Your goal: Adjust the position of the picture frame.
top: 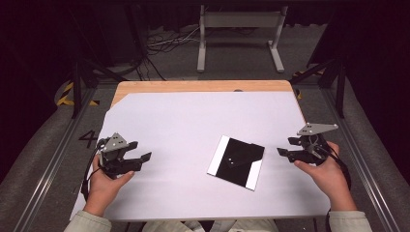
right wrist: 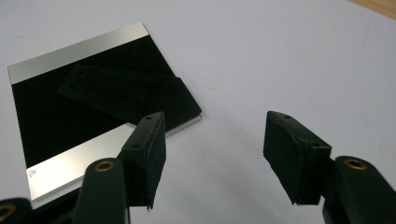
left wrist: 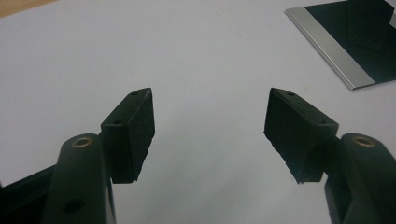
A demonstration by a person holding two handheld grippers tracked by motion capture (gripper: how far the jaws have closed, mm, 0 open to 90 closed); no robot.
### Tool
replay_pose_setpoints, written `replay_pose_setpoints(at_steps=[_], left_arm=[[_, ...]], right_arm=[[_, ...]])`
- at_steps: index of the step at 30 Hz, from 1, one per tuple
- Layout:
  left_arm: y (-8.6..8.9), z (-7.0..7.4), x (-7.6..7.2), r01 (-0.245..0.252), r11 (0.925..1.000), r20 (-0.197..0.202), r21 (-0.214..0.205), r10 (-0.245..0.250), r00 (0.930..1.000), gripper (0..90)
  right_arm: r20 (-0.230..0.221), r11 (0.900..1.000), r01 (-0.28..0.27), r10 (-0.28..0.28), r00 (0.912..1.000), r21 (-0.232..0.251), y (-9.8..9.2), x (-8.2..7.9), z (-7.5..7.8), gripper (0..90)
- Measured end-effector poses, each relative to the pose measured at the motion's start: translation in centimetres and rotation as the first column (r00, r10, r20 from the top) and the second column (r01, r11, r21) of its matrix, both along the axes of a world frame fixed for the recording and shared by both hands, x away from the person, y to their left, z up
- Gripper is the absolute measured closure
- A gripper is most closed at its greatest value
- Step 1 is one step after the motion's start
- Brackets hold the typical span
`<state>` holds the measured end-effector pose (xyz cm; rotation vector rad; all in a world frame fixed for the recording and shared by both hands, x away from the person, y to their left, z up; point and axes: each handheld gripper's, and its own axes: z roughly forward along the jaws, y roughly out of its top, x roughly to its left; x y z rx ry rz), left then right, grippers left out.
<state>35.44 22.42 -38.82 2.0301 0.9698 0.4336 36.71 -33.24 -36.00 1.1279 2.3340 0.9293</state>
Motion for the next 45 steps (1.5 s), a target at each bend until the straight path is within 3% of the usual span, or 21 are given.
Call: replay_pose_setpoints(at_steps=[11, 23, 26, 33, 45], left_arm=[[0.0, 0.0, -0.1, 0.003, 1.0000, 0.000, -0.004, -0.003, 1.0000, 34.0], [0.1, 0.2, -0.3, -0.002, 1.0000, 0.004, -0.008, 0.002, 1.0000, 33.8], [0.1, 0.1, -0.3, -0.001, 1.0000, 0.005, -0.009, 0.001, 1.0000, 34.0], [-0.1, -0.1, -0.3, 0.010, 0.9999, 0.009, -0.002, -0.010, 0.9999, 34.0], [-0.3, -0.2, -0.3, 0.010, 0.9999, 0.012, -0.001, -0.010, 0.9999, 34.0]], right_arm=[[0.025, 0.9997, -0.003, 0.003, 0.9997, 0.024, -0.1, -0.1, 0.3, 39.0], [0.015, 0.9995, -0.026, 0.025, 0.9996, 0.019, 0.6, 0.3, 0.1, 40.6], [0.022, 0.9991, -0.038, 0.038, 0.9990, 0.016, 0.7, 0.7, -0.1, 48.6], [0.062, 0.9967, -0.075, 0.073, 0.9954, 0.030, 0.7, 1.2, 0.2, 88.6], [0.079, 0.9946, -0.102, 0.100, 0.9918, 0.018, 2.1, 2.8, 0.7, 90.0]])
